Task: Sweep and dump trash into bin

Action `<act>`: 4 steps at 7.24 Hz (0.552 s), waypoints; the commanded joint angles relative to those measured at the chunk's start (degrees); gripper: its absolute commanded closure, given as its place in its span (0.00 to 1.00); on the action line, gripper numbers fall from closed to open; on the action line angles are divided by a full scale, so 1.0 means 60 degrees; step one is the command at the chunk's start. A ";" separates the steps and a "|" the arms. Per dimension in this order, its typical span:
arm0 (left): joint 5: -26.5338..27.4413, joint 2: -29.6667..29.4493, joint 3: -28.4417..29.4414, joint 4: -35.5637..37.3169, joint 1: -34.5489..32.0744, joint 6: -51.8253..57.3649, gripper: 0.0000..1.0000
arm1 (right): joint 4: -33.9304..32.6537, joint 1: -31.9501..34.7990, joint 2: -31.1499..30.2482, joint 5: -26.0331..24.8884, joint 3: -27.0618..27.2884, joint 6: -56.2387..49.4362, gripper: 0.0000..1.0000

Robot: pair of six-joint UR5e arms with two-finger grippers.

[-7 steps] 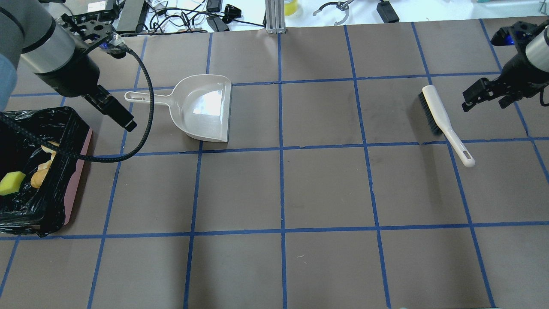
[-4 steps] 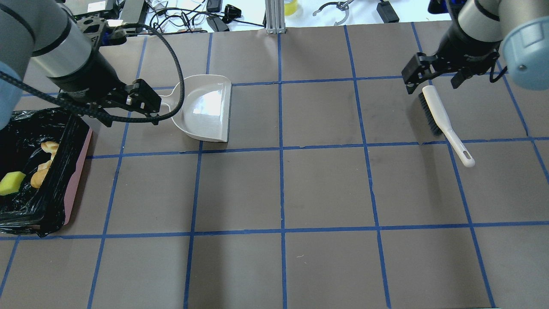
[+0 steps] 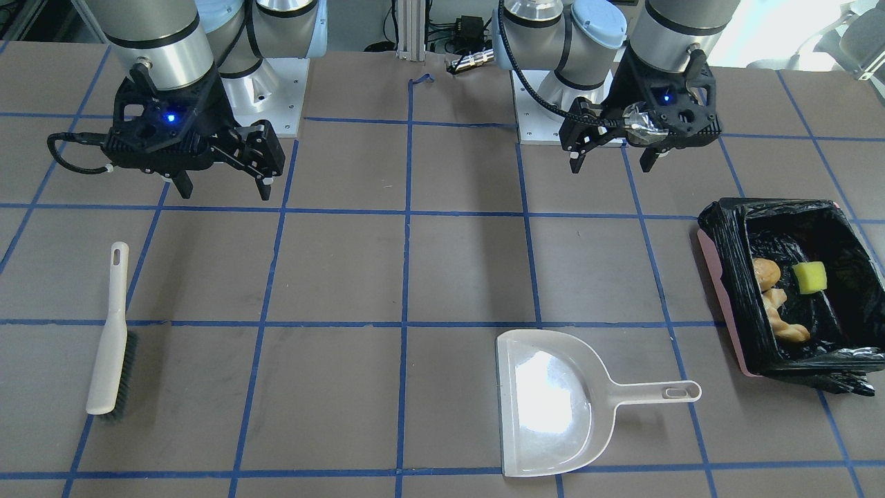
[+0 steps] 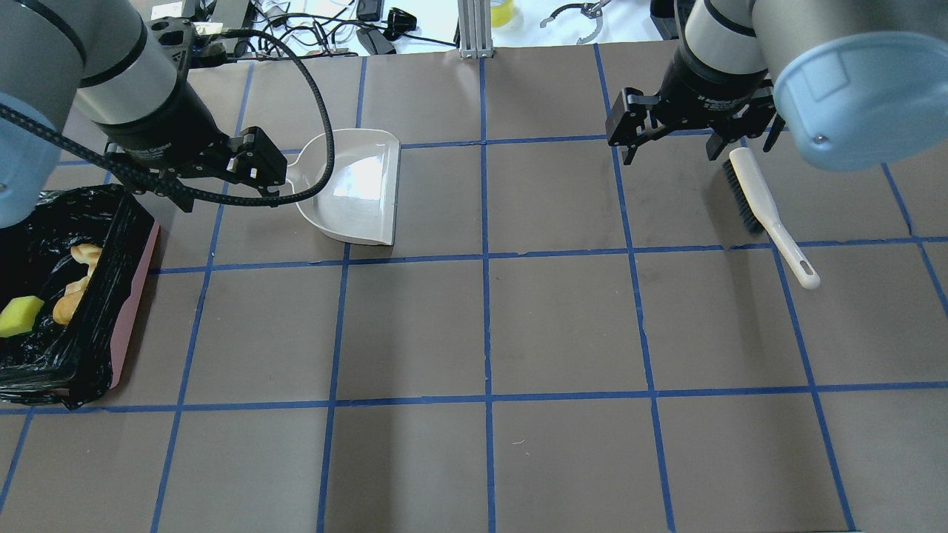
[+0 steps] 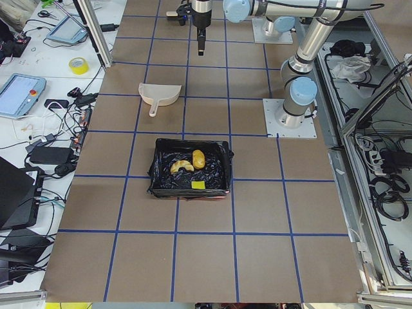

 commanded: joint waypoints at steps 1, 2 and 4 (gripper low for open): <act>-0.0008 0.0015 -0.0070 0.0064 0.0125 -0.0128 0.00 | 0.0570 0.0012 0.0009 -0.0003 -0.0223 0.0017 0.00; 0.0006 0.0001 -0.0086 0.0065 0.0155 -0.0057 0.00 | 0.0558 0.0012 -0.0005 -0.0032 -0.0223 -0.0085 0.00; 0.0006 0.0015 -0.0100 0.0079 0.0140 -0.0012 0.00 | 0.0470 0.0012 -0.0005 0.0011 -0.0237 -0.0144 0.00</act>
